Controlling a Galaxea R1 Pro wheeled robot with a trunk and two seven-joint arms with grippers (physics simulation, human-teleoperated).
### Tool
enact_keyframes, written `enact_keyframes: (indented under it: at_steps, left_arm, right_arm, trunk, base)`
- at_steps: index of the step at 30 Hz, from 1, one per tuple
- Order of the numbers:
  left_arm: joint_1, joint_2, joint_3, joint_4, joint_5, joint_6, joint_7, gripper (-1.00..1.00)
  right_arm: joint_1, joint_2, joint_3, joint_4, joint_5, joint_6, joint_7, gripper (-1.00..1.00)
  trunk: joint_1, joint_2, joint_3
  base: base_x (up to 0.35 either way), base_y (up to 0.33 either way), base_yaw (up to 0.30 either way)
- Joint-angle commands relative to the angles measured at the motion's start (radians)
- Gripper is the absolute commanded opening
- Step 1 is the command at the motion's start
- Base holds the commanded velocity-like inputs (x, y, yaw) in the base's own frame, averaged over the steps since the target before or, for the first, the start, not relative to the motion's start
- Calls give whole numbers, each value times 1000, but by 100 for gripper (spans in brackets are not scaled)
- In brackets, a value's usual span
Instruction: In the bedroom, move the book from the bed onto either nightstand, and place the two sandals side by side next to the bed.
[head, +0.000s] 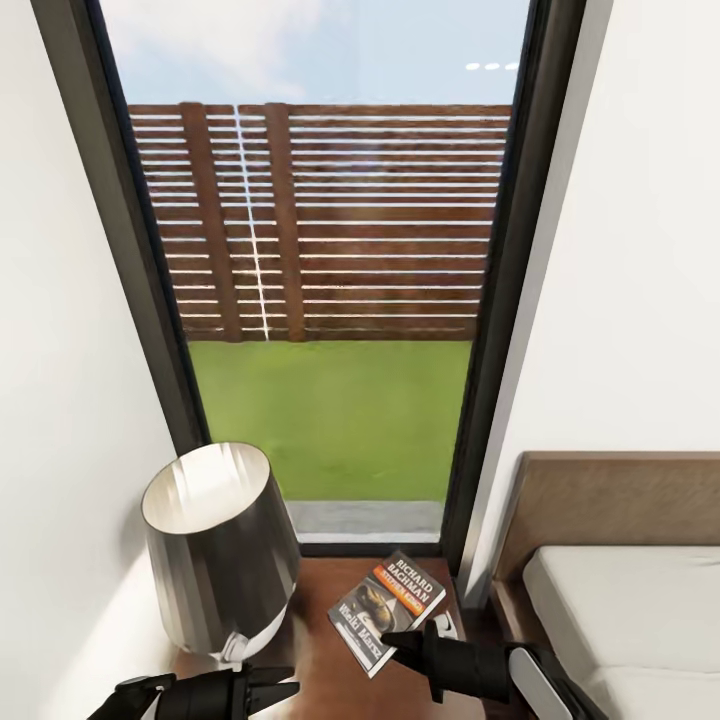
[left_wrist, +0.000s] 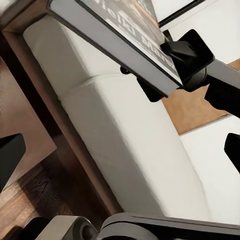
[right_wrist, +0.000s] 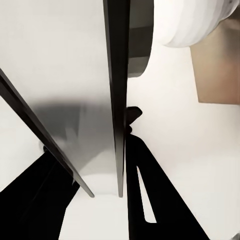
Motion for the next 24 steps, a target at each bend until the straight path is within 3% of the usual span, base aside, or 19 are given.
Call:
enact_keyframes:
  at_steps: [1,24]
  left_arm:
    - [0,0,0,0,2,11,-3,100]
    - [0,-2,0,1,2,11,-3,100]
  right_arm:
    - [-1,-1,3,0,-1,3,6,-100]
    - [-1,-1,2,0,2,3,5,-100]
  trunk:
    - [4,-8,-4]
    - [92,-169,-76]
  base:
    - [0,0,0]
    - [0,0,0]
